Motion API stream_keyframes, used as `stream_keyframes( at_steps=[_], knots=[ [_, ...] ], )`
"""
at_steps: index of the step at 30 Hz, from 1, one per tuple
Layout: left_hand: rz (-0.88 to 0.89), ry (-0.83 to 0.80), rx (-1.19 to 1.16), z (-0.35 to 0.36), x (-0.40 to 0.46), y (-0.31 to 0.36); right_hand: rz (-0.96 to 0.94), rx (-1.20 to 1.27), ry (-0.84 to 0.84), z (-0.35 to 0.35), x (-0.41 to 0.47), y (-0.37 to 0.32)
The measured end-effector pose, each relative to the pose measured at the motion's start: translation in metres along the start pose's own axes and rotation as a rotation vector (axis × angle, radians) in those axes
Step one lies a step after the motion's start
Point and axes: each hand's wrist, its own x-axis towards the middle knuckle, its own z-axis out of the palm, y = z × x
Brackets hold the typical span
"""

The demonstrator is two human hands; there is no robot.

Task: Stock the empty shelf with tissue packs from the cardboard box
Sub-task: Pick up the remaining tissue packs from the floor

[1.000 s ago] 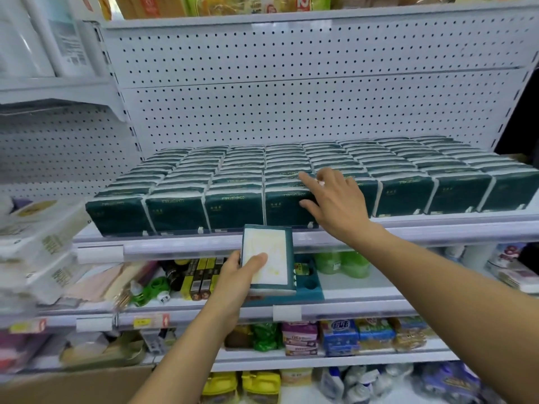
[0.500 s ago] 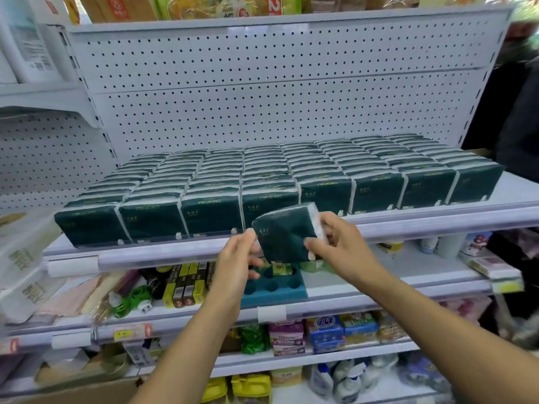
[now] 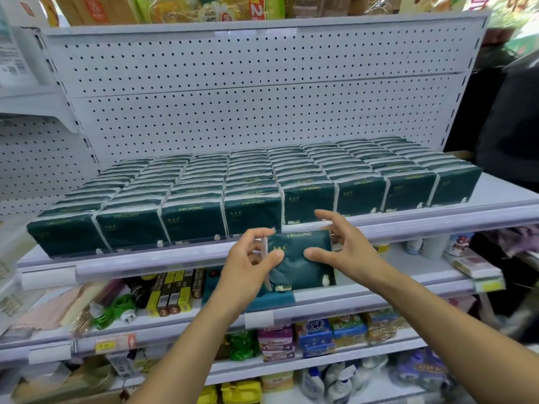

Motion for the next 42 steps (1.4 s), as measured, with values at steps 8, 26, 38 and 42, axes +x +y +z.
stream_keyframes(
  at_steps=[8, 26, 38, 42],
  knots=[
    [0.330, 0.111, 0.465, 0.009, 0.025, 0.020, -0.337, -0.310, 0.039, -0.049, 0.026, -0.015],
    [0.467, 0.131, 1.407, -0.022, 0.082, -0.005, -0.524, -0.677, 0.368, -0.029, 0.087, 0.012],
    [0.463, 0.144, 1.473, -0.016, 0.087, -0.006, -0.632, -1.134, 0.275, -0.006, 0.092, 0.020],
    [0.451, 0.140, 1.464, -0.017, 0.089, -0.005, -0.580, -1.151, 0.248, -0.002, 0.097, 0.016]
  ],
)
